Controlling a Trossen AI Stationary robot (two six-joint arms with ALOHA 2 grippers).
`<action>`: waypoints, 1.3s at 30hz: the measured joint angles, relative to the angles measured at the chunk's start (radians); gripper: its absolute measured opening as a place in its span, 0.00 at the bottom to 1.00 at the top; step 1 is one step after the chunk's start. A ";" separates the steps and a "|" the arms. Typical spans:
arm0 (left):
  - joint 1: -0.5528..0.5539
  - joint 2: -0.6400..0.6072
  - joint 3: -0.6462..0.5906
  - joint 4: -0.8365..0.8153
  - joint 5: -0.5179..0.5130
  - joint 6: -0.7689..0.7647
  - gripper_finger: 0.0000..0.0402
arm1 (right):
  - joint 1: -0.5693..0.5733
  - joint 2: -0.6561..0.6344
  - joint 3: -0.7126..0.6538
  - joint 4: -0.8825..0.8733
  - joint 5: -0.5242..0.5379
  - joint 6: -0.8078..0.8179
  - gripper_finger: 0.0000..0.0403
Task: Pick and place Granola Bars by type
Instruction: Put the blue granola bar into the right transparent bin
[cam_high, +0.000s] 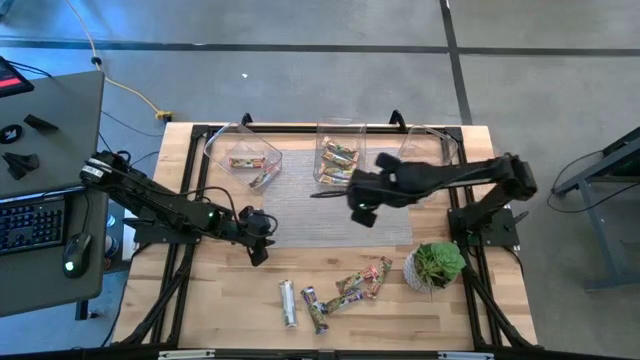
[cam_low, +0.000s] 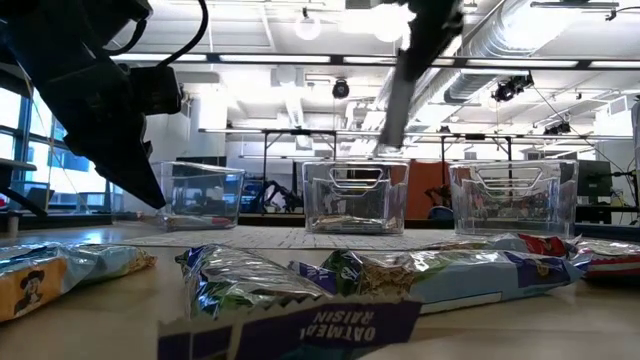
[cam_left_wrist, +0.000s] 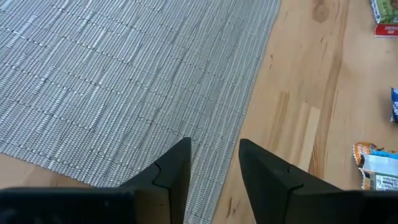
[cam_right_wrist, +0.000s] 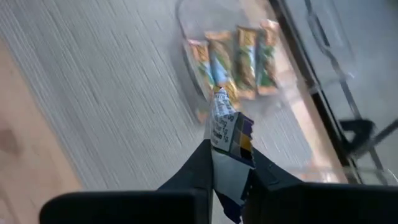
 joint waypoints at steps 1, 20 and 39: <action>0.000 0.000 0.000 -0.001 0.000 0.000 0.33 | 0.000 -0.021 0.000 -0.035 0.014 0.012 0.07; 0.000 0.000 0.000 0.001 -0.002 0.000 0.33 | -0.189 -0.469 -0.446 -0.171 0.204 0.494 0.08; 0.000 0.000 0.000 0.002 -0.002 0.000 0.33 | -0.365 -0.531 -0.994 0.441 0.009 0.365 0.16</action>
